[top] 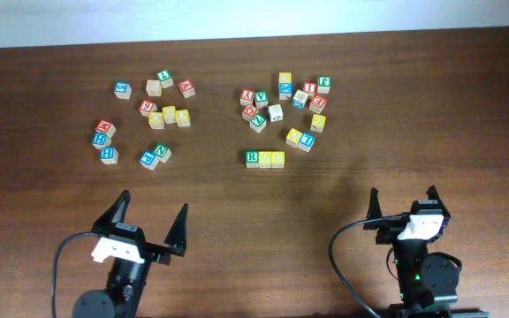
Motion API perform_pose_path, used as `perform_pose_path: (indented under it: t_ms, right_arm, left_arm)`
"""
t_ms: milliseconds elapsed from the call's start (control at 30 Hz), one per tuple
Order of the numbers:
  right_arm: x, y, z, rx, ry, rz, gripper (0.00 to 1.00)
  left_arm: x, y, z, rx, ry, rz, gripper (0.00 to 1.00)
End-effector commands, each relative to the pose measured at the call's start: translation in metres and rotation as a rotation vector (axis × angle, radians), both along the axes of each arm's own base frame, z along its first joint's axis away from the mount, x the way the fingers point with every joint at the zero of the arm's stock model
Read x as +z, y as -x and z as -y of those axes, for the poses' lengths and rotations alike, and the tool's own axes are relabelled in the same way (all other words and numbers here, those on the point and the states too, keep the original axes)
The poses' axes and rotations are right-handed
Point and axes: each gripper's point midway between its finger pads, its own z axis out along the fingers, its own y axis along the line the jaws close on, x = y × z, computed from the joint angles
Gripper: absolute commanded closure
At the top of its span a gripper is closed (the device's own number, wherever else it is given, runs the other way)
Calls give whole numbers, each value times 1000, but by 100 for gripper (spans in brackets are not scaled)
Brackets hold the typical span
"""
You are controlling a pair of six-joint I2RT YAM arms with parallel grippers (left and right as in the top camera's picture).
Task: Spell out RSS
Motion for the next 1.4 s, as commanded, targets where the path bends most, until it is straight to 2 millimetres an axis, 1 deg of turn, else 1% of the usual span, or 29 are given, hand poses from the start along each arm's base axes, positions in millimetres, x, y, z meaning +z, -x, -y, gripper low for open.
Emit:
perform_pose_path:
  t_ms: [0,233,367,467,533,633,733,833,900,1000,1233,1367]
  right_arm:
    - [-2,0,2,-10,-11,-3,2]
    - [-2,0,2,-10,-11,-3,1]
    - [-2,0,2,-10,-11,-3,2]
    - [-2,0,2,-10,-11,-3,2]
    - [-2,0,2,-10,-11,-3,2]
    - [-2,0,2,-10,-11,-3,2]
    - [-2,0,2,-10,-11,-3,1]
    - [-2,0,2,-10,-11,-3,2]
    - [-2,0,2,-10,-11,-3,2]
    - [-2,0,2,-10,-11,-3,2]
    - [-2,0,2,-10,-11,-3,2]
    - [-2,0,2,-10,-11,-3,2]
  left_arm:
    - [-8,-3,0,2,-16,26,1]
    - [-21,-11,-10,59,7,41,1]
    - [-33,-14,-13,77,32,7,1]
    - [-35,-15,-17,102,35,0,1]
    - [-40,-16,-19,125,38,-20,1]
    - [-42,-16,-19,133,38,-30,1]
    - [-50,-18,-24,164,36,-61,1]
    - [-65,-19,-33,212,28,-121,1]
    - [-84,-18,-41,248,17,-198,1]
    - [-83,-19,-50,277,22,-191,1]
    - [-83,-19,-52,289,21,-190,1]
    - [-82,-19,-54,300,-63,-178,1]
